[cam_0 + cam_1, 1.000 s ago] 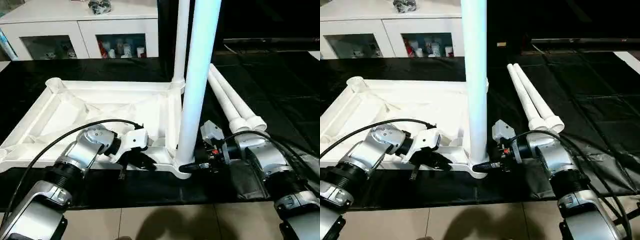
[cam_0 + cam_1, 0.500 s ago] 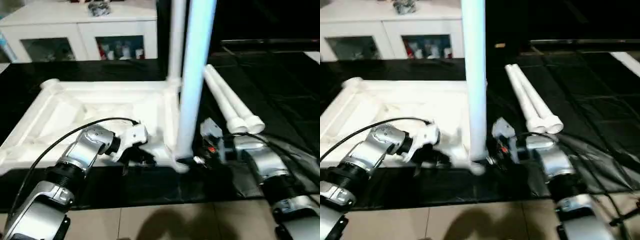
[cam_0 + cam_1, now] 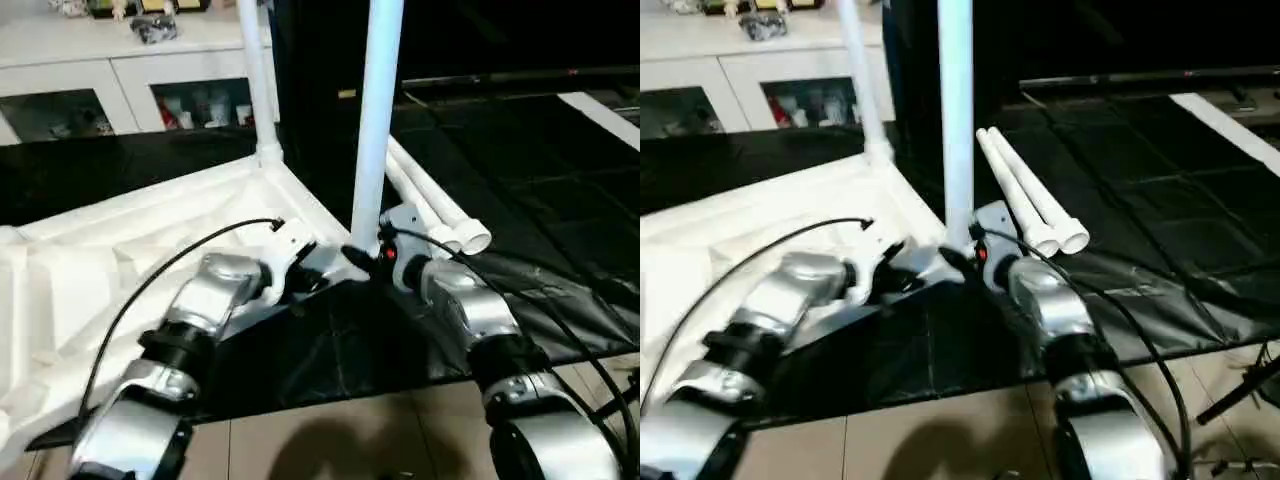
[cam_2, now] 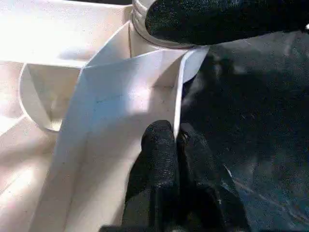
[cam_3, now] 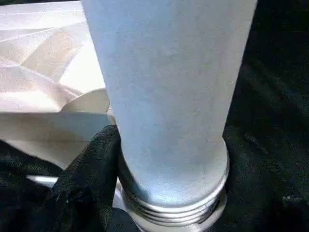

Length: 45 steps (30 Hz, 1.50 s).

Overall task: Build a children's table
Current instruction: Rotate leg to tighten

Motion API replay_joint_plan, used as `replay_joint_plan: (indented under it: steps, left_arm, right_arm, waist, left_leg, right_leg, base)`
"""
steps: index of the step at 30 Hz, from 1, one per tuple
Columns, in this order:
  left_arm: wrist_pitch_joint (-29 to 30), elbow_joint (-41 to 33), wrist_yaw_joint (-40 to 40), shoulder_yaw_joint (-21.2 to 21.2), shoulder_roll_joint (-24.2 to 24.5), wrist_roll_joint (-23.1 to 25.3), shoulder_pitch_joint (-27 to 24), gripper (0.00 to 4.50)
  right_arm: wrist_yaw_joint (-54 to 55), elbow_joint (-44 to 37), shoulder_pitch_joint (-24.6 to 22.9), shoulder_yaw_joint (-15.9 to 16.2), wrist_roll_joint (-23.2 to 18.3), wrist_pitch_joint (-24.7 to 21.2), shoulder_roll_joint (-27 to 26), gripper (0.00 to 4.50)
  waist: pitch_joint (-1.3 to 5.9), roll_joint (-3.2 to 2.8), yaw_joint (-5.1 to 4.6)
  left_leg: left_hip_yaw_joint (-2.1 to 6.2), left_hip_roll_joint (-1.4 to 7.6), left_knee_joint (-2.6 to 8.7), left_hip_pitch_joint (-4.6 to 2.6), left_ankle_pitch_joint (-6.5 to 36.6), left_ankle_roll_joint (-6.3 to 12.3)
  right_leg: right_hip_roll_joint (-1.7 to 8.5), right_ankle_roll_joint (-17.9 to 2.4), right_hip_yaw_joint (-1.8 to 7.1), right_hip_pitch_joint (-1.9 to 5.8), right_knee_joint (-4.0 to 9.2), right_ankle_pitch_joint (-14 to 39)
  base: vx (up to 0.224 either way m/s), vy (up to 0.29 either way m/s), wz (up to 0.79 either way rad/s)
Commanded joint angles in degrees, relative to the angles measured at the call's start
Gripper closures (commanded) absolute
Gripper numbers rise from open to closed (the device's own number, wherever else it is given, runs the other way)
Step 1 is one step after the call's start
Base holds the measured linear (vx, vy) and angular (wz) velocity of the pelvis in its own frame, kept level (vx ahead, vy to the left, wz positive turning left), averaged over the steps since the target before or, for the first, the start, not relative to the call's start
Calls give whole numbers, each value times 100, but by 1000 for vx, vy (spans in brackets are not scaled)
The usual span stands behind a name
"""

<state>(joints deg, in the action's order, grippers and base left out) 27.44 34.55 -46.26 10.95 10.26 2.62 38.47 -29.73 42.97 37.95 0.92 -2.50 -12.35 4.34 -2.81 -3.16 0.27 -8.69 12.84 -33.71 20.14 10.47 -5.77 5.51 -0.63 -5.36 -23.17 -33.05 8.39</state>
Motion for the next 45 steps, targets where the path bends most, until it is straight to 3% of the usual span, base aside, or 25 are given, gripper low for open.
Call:
replay_joint_plan:
  steps: [1, 4, 5, 8, 9, 11, 13, 18, 19, 25, 27, 35, 39, 45]
  left_arm:
    - [-76, -214, 658, -238, -207, -80, 294, 450]
    - [-135, -236, 630, -235, -171, -75, 283, 450]
    - [-80, -258, 578, -241, -133, -82, 264, 450]
    - [-186, -265, 322, -178, 87, -46, 184, 450]
    - [-340, -266, 137, -127, 171, -56, 140, 450]
    - [-439, -274, 21, -90, 221, -70, 111, 450]
    - [-592, -279, -239, -8, 320, -108, 60, 450]
    - [-1085, -317, -1155, 349, 704, -73, -95, 450]
    - [-1241, -316, -1369, 436, 791, -61, -109, 450]
    - [-1762, -307, -2367, 769, 1155, -78, -174, 450]
    - [-1929, -302, -2644, 858, 1256, -88, -195, 450]
    - [-2335, -293, -3428, 1056, 1474, -175, -227, 450]
    - [-2457, -395, -3730, 1181, 1520, -214, -284, 450]
    - [-2549, -503, -3896, 1297, 1517, -162, -368, 450]
  right_arm:
    - [-410, 91, 37, 451, -66, 44, -623, 109]
    - [-454, 151, 74, 362, -144, 91, -626, 107]
    - [-488, 155, 76, 344, -171, 115, -591, 80]
    - [-858, 44, -5, 307, -262, 284, -360, 60]
    - [-1074, -56, -48, 274, -340, 306, -252, 55]
    - [-1205, -118, -73, 252, -385, 313, -188, 32]
    - [-1466, -188, -102, 221, -433, 384, -47, 11]
    - [-2279, -214, -138, 294, -374, 779, 572, 5]
    - [-2539, -272, -161, 322, -407, 823, 710, 5]
    - [-3867, -594, -322, 533, -523, 852, 1297, 5]
    - [-4233, -638, -361, 655, -525, 920, 1482, 5]
    - [-5355, -916, -491, 1062, -485, 1021, 1980, 5]
    - [-5434, -882, -470, 1137, -463, 1023, 1988, 5]
    - [-5464, -879, -461, 1183, -502, 1010, 1912, 72]
  waist:
    - [370, 82, 25]
    - [380, 71, 22]
    - [392, 58, 20]
    - [425, 51, 36]
    - [445, 21, 42]
    - [493, 35, 45]
    - [507, 18, 35]
    - [486, -18, 118]
    - [475, -7, 182]
    - [429, -11, 353]
    - [429, 5, 383]
    - [436, 52, 456]
    - [426, 62, 460]
    - [413, 60, 441]
  left_leg:
    - [-94, -102, 403, 26, 1730, 298]
    - [-87, -94, 412, 68, 1587, 315]
    - [-82, -93, 409, 95, 1468, 322]
    - [-105, -87, 376, 81, 1164, 400]
    - [-102, -87, 364, 88, 1005, 458]
    - [-97, -89, 329, 126, 616, 602]
    - [-97, -94, 290, 147, 316, 783]
    - [-121, -51, 289, 99, 503, 828]
    - [-130, -32, 299, 76, 655, 766]
    - [-156, 6, 344, -5, 1292, 491]
    - [-154, 4, 349, 7, 1294, 445]
    - [-160, -9, 326, 53, 1103, 496]
    - [-158, -10, 333, 54, 1195, 428]
    - [-149, -6, 349, 58, 1339, 374]
  right_leg:
    - [167, -884, 119, 270, 470, 2531]
    - [167, -990, 130, 303, 415, 2223]
    - [174, -1013, 131, 330, 399, 2108]
    - [178, -1236, 157, 337, 340, 1491]
    - [176, -1313, 159, 356, 314, 1241]
    - [164, -1469, 166, 402, 221, 575]
    - [163, -1666, 158, 392, 166, 4]
    - [155, -1786, 158, 362, 172, 113]
    - [156, -1785, 163, 353, 177, 254]
    - [167, -1607, 191, 290, 238, 982]
    - [166, -1575, 197, 301, 231, 1008]
    - [182, -1497, 212, 309, 209, 1055]
    - [193, -1408, 211, 296, 237, 1397]
    - [185, -1322, 198, 292, 251, 1601]
  base:
    - [0, 0, 0]
    - [0, 0, 0]
    - [0, 0, 0]
    - [0, 0, 0]
    - [0, 0, 0]
    - [0, 0, 0]
    - [0, 0, 0]
    - [0, 0, 0]
    - [0, 0, 0]
    - [0, 0, 0]
    - [0, 0, 0]
    - [0, 0, 0]
    - [0, 0, 0]
    - [0, 0, 0]
